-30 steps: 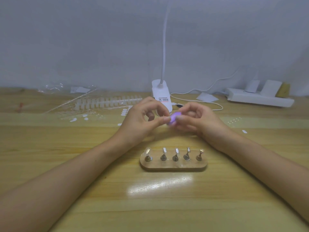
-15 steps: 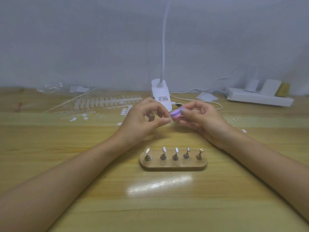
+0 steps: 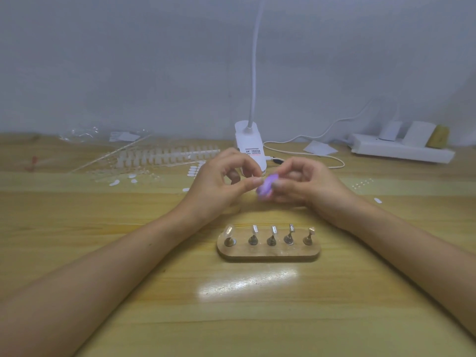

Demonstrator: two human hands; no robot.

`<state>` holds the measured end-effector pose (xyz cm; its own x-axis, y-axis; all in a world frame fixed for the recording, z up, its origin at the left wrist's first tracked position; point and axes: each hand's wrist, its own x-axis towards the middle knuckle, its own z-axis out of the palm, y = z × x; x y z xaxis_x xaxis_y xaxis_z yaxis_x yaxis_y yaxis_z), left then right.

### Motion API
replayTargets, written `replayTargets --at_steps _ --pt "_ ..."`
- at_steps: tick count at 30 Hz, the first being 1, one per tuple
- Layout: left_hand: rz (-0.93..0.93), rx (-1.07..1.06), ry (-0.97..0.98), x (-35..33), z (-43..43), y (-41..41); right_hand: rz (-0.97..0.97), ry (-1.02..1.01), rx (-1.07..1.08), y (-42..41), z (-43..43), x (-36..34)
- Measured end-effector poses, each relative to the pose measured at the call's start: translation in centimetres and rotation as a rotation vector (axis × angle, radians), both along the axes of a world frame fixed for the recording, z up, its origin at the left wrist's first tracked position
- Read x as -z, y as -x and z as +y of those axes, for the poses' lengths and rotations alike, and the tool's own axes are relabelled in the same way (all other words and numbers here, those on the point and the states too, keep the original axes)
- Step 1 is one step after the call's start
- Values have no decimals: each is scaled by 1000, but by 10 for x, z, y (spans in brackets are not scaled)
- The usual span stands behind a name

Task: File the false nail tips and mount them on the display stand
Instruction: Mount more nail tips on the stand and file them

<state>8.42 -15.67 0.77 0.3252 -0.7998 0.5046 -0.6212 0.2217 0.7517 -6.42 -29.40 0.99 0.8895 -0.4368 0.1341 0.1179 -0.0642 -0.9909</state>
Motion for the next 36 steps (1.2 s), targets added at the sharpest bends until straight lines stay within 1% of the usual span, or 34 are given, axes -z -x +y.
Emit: replayTargets --at_steps 1,2,4,5,8,9,11,12,15,17,21,24,25,27,28,31,34,36 --pt "-1 -1 1 0 0 0 25 25 -54 -1 1 0" --pt "-3 0 -2 0 0 0 27 28 -55 -1 0 1" --pt "0 0 -9 0 0 0 -34 -34 49 -1 -3 1" --pt "4 -3 -8 -1 0 0 -44 -46 54 -1 -5 1" --pt "-16 0 7 -1 0 0 36 48 -71 -1 -2 1" --pt "-25 8 5 -1 0 0 22 43 -44 -2 -1 2" --pt "-24 24 -11 -1 0 0 -44 -42 60 -2 -3 2" --pt "-23 23 -15 0 0 0 -51 -60 73 -1 -5 1" --pt "-37 13 -4 0 0 1 4 -60 18 -1 -7 -1" --pt "-28 4 11 0 0 2 13 -61 18 0 -7 -1" --pt "-26 12 1 -1 0 1 50 14 -65 -1 -3 -1" --pt "5 3 -1 0 0 1 -14 -59 43 0 -5 0" --pt "15 -9 10 0 0 0 -3 -46 25 0 -5 0" --pt "1 -11 13 0 0 0 66 21 -79 0 -2 -1" --pt "-15 1 6 0 0 0 77 25 -88 -1 -1 -1" --pt "-15 2 8 0 -1 0 12 -53 39 -1 -4 -1" --pt "-8 -4 6 0 -2 0 66 10 -44 -1 -2 -1" --pt "-22 12 -9 0 -2 0 55 9 -11 -2 -2 -1"
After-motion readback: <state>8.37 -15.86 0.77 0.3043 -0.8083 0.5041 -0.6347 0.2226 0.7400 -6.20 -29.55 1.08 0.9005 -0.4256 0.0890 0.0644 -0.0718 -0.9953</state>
